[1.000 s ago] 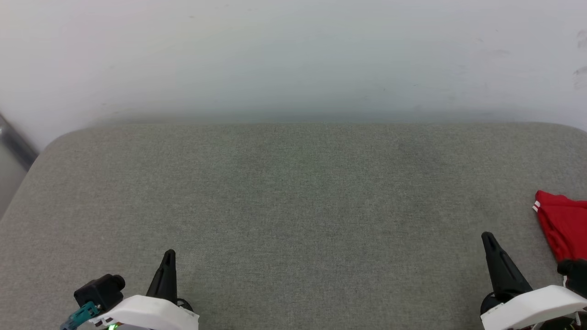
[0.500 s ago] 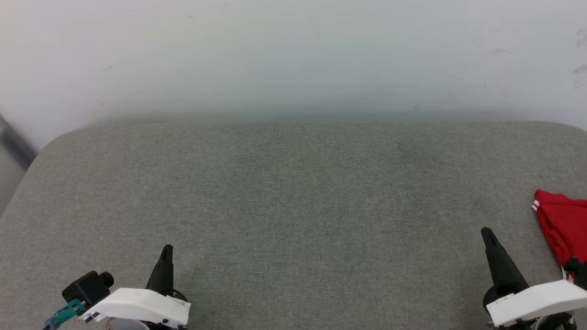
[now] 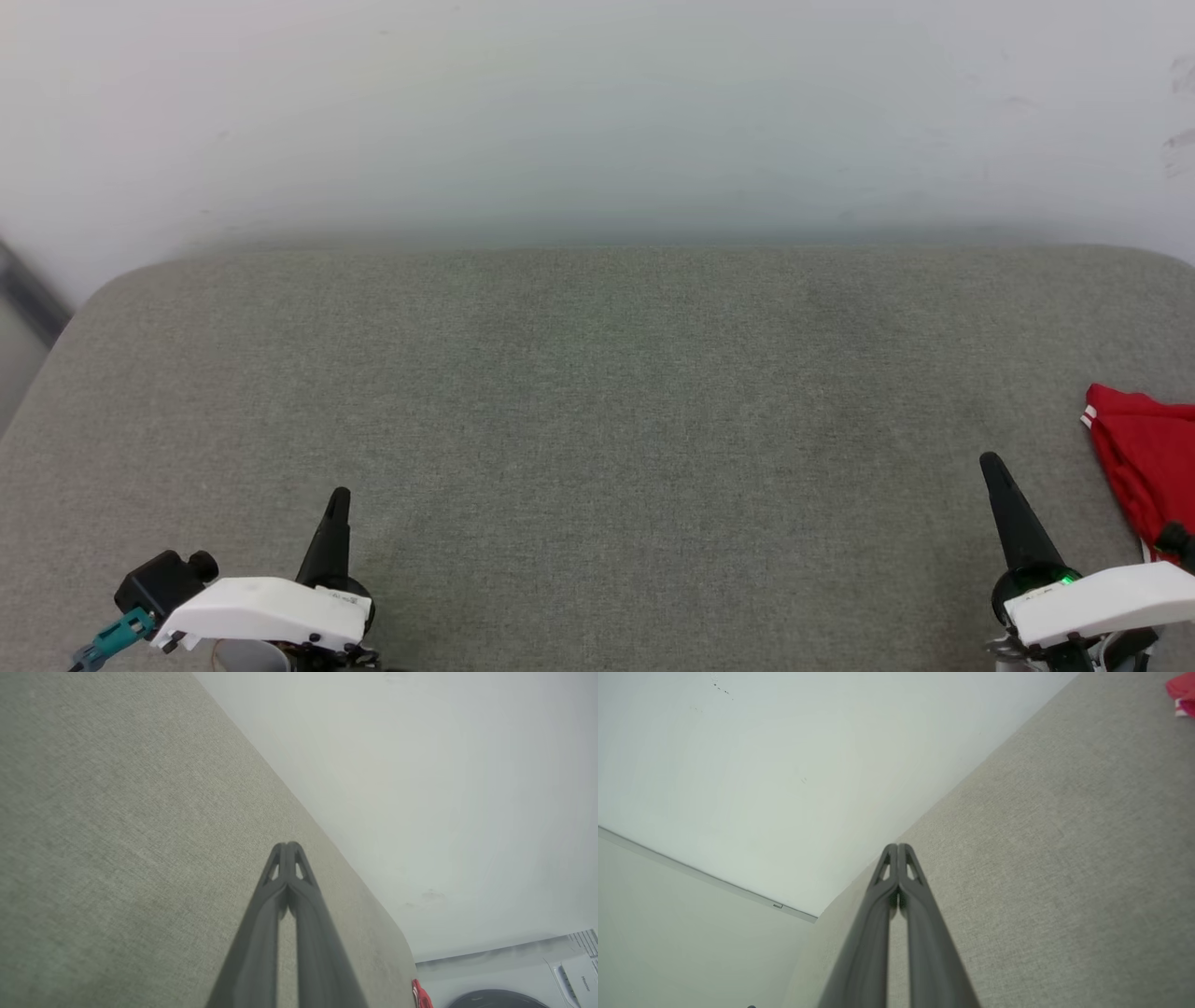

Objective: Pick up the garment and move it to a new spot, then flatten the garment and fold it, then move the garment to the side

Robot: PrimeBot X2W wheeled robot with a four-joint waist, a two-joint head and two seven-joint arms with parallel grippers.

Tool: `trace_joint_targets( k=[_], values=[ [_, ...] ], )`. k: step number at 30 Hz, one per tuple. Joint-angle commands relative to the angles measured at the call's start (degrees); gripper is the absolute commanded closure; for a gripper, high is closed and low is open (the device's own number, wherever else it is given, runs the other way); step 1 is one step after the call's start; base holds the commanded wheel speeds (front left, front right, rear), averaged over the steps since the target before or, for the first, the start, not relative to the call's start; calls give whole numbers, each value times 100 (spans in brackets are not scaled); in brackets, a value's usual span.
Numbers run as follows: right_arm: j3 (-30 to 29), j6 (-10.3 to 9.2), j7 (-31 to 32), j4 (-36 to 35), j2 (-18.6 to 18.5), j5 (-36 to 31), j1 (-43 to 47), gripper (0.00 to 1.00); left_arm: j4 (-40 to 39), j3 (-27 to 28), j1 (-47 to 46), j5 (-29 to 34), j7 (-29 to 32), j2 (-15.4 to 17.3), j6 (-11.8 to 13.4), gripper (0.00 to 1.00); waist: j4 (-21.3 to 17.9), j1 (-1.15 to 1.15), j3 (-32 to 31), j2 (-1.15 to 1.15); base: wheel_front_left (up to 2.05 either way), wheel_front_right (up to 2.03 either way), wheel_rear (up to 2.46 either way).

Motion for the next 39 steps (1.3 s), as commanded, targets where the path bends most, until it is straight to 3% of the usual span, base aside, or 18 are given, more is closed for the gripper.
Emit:
trace_joint_targets(
  k=[1,39],
  values=[
    [-19,0,7,-14,8,148,-179,100,-33,65,-164,-110,30,5,-39,100,-1,0,1,0,0,0,0],
    [-87,-1,62,572,31,2325,-530,100,137,648,-367,-1808,583,-331,-465,100,-52,0,30,0,0,0,0]
  ],
)
